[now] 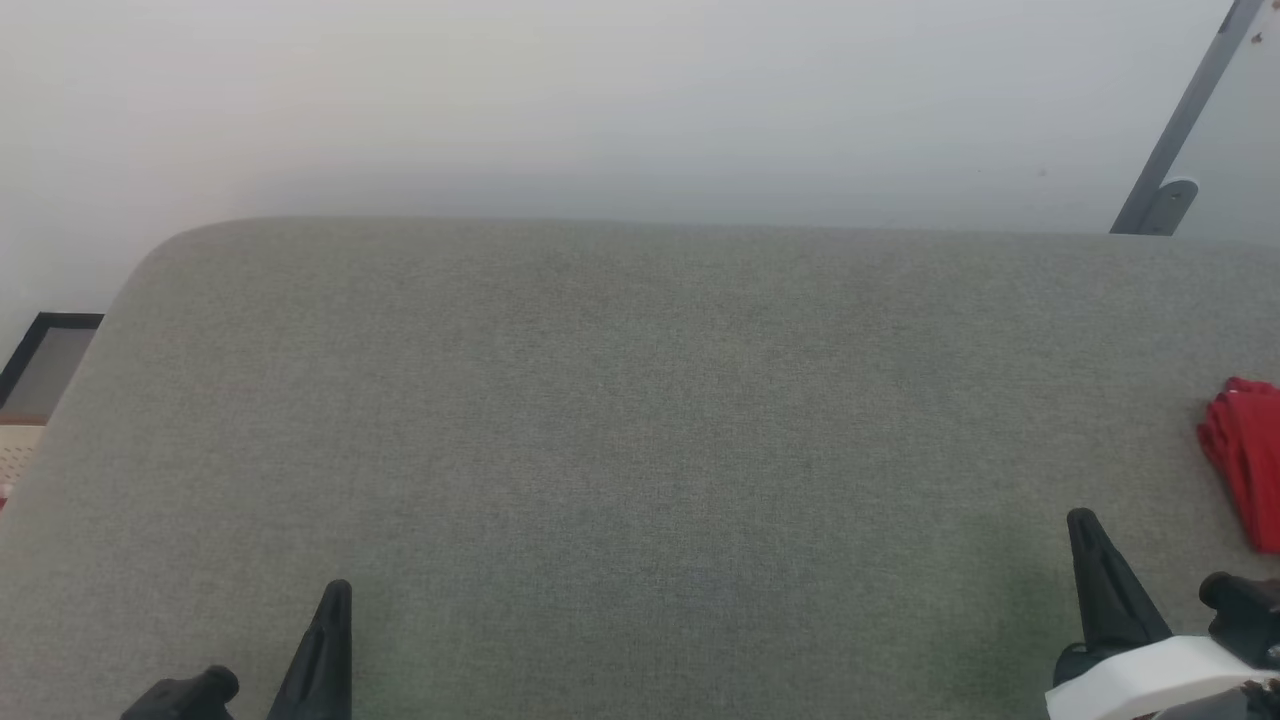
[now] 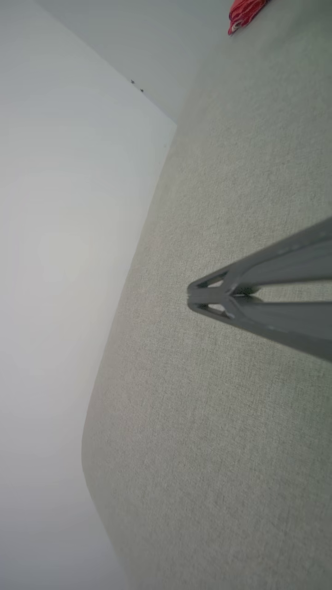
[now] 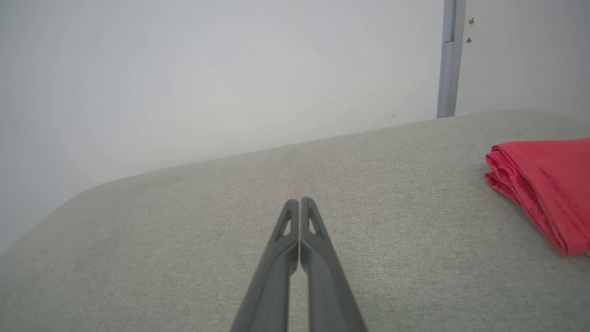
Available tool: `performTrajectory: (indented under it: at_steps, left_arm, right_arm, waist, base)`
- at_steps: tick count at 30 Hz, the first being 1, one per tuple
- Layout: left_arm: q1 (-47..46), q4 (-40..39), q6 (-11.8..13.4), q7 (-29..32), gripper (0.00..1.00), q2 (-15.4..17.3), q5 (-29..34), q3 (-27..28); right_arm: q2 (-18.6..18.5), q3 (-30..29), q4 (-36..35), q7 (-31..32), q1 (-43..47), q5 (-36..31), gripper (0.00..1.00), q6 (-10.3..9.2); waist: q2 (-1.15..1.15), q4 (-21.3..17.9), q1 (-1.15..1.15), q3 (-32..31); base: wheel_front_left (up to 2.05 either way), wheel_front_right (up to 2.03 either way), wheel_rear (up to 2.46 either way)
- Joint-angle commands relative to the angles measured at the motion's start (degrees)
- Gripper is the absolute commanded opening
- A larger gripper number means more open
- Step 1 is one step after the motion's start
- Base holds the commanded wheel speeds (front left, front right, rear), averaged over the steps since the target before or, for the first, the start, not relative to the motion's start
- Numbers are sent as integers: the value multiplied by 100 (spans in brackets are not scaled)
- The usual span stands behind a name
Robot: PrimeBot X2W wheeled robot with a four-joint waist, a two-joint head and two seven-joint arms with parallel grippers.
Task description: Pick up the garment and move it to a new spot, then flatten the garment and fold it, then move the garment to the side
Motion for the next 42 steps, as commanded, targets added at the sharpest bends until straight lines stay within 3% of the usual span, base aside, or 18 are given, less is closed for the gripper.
performTrajectory:
  at_steps: [1, 18, 42]
  left_arm:
    - [-154, -62, 1, 44, 0, 35, -240, 23]
    - [-506, 136, -4, 457, 0, -36, -1831, 73]
    - [-846, 308, -7, 903, 0, -133, -3439, 152]
  right_arm:
    - [-7, -44, -65, 44, -162, 224, 0, -1]
    - [161, -132, 42, 444, -360, 1789, 0, -1]
    - [335, -230, 164, 858, -562, 3378, 0, -2]
  waist:
    - [0, -5, 0, 0]
    - [0, -87, 0, -2]
    - [0, -191, 0, -3]
  base:
    - [0, 0, 0]
    - [0, 0, 0]
    - [0, 0, 0]
